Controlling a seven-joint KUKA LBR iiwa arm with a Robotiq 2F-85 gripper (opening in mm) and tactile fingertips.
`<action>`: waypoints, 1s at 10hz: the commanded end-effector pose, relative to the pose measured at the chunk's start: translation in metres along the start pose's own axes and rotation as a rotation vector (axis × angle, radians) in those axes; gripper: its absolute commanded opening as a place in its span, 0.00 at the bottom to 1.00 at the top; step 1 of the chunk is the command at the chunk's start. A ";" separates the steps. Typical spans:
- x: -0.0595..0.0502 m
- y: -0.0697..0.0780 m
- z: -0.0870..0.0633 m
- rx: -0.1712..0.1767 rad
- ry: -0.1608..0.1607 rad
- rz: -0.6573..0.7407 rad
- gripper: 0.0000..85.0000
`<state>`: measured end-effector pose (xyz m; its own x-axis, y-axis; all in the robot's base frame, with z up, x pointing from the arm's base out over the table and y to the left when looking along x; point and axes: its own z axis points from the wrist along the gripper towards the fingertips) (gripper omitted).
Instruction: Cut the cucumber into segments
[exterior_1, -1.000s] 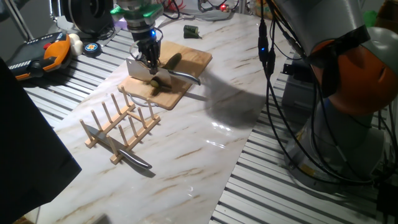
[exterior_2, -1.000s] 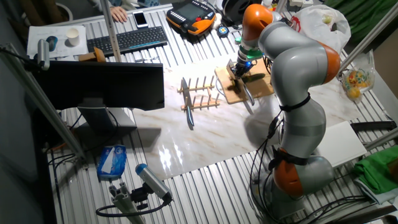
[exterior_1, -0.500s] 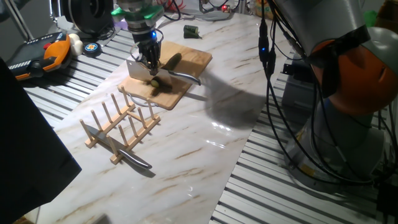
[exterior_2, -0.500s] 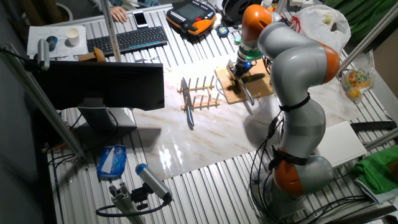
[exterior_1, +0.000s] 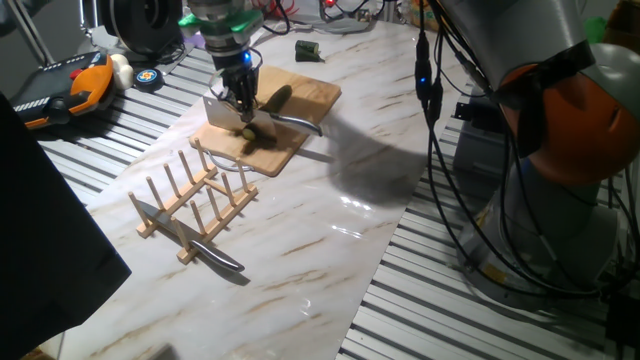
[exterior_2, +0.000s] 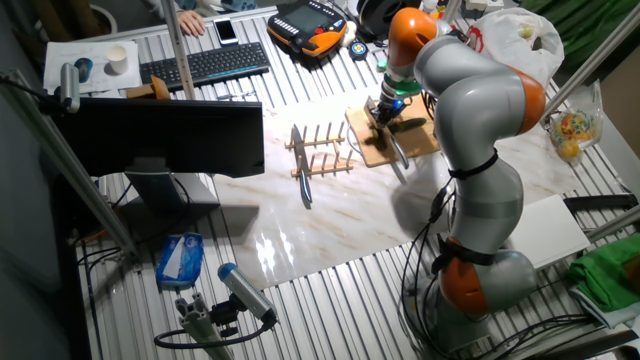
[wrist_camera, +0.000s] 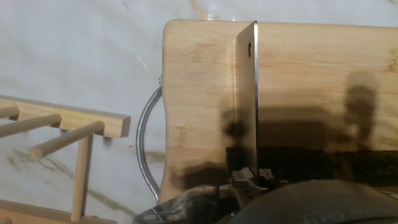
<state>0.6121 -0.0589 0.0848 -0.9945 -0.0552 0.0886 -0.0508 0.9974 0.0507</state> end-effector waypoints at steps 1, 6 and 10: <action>0.000 0.000 0.002 -0.006 0.000 -0.002 0.01; 0.003 0.000 -0.003 -0.010 0.001 -0.003 0.01; 0.005 0.002 -0.012 -0.015 0.003 0.001 0.01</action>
<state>0.6086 -0.0573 0.0982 -0.9943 -0.0535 0.0925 -0.0473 0.9966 0.0674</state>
